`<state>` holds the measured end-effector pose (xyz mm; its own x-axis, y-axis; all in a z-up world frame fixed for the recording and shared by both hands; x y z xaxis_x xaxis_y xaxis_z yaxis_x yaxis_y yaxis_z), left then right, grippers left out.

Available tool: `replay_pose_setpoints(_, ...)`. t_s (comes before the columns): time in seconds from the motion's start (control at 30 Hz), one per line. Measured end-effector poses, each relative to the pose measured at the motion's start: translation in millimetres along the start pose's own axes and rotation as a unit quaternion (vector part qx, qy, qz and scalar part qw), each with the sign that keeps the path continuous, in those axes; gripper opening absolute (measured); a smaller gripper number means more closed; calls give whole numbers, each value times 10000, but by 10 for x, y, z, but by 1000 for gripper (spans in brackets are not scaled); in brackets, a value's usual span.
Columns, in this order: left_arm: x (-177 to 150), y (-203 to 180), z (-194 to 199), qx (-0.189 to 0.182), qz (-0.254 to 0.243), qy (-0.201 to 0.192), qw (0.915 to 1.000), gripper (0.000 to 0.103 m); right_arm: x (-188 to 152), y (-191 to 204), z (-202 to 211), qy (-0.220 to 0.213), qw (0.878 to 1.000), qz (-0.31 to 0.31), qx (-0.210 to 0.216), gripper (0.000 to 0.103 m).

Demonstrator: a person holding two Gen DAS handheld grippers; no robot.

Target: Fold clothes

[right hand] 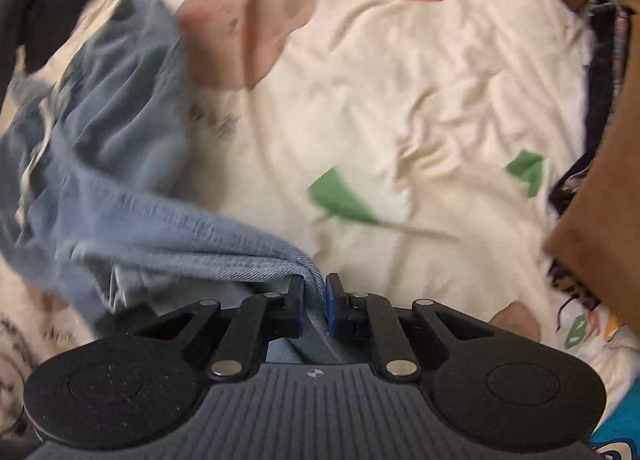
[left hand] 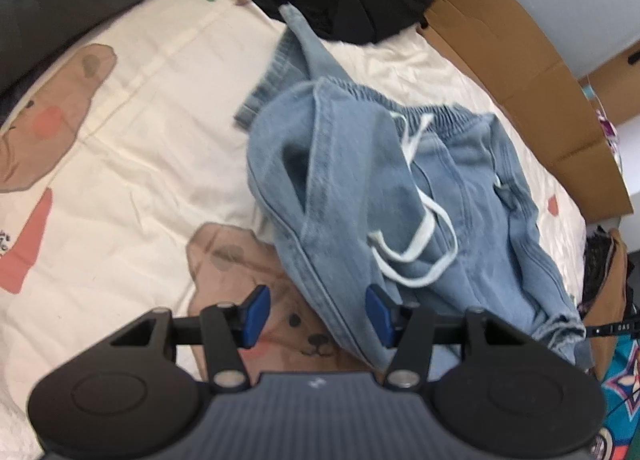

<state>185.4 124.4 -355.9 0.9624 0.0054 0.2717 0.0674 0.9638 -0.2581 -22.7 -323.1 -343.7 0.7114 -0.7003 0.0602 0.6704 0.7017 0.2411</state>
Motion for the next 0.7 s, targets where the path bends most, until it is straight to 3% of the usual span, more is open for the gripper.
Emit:
replay_pose_setpoints(0.07, 63, 32, 18, 23, 62, -91, 9999, 56, 80, -104, -22, -110, 9997, -28, -228, 0)
replay_pose_setpoints(0.17, 160, 67, 47, 34, 122, -234, 9996, 55, 217, -311, -14, -266, 9980, -203, -540, 0)
replay_pose_setpoints(0.7, 554, 264, 28, 425, 299, -562, 9971, 47, 631, 265, -50, -570, 9982, 54, 153, 0)
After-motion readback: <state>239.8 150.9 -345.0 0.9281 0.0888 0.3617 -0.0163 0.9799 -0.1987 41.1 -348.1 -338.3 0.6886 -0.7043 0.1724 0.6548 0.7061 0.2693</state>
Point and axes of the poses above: each gripper's, at about its wrist camera, not at the fingertips, and z roughly against the way its jaws point, y to its left, x to its top, the point moved 10 cm from there along -z, roughly the way its jaws point, and after that the axes turned 9 degrees about x, right-handed, at the moved point
